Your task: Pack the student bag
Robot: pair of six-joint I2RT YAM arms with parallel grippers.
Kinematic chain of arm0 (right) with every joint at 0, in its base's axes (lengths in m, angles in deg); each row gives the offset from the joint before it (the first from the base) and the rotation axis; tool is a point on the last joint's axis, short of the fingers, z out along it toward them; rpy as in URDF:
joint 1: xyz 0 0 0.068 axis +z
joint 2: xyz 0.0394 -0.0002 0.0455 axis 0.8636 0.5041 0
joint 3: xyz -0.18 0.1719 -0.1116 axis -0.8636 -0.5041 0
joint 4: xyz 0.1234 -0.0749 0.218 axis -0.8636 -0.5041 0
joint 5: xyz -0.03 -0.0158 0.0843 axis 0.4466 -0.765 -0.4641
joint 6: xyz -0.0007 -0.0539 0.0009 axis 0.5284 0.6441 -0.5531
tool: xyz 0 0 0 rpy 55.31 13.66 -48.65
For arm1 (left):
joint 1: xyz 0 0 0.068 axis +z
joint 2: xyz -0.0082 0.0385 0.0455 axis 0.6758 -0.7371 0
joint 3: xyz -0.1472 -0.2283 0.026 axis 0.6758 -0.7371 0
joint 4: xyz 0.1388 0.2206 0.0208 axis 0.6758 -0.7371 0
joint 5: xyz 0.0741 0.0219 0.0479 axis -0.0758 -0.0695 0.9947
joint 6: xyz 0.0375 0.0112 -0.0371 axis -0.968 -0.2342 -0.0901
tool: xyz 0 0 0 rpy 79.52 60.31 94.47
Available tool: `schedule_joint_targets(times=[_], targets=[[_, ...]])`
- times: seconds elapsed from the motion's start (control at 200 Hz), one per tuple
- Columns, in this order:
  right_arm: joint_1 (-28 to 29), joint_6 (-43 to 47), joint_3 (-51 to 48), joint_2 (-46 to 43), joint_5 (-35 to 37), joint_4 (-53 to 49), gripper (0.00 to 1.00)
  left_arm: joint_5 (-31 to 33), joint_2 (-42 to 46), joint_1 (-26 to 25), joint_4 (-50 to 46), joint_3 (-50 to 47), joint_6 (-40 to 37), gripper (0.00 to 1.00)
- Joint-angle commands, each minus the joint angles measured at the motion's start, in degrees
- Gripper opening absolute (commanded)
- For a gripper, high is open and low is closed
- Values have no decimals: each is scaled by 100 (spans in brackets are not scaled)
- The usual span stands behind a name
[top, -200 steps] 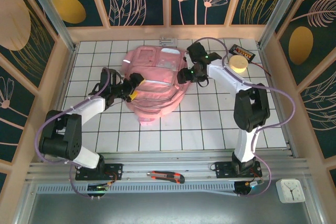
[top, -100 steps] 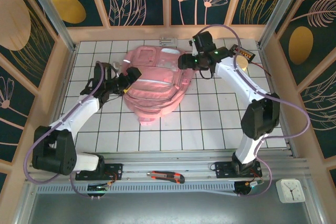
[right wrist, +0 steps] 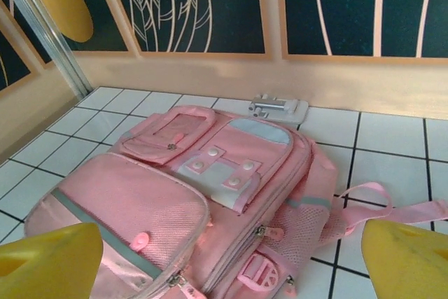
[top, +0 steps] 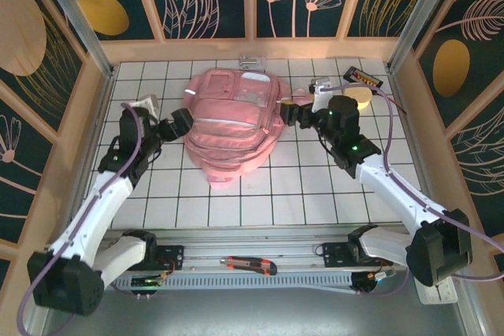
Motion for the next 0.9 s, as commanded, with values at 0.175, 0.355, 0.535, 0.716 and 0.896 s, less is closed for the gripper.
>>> schedule_joint_targets(times=[0.175, 0.355, 0.535, 0.716, 0.896], targets=[[-886, -141, -358, -380, 229, 606, 95, 1339, 1326, 35, 1072, -1344, -565, 98], [-2048, -105, -855, -459, -31, 916, 94, 1640, 1083, 31, 1377, -1489, -551, 99], [-2839, 15, -1618, -211, -165, 1676, 96, 2148, 660, 52, 1427, -1520, -825, 99], [-3073, -66, -2128, 656, -234, 2643, 96, 2453, 263, 144, 1722, -1586, -922, 99], [-3073, -148, -2482, 1388, -284, 3761, 97, 2491, -133, 545, 2311, -1741, -1064, 99]])
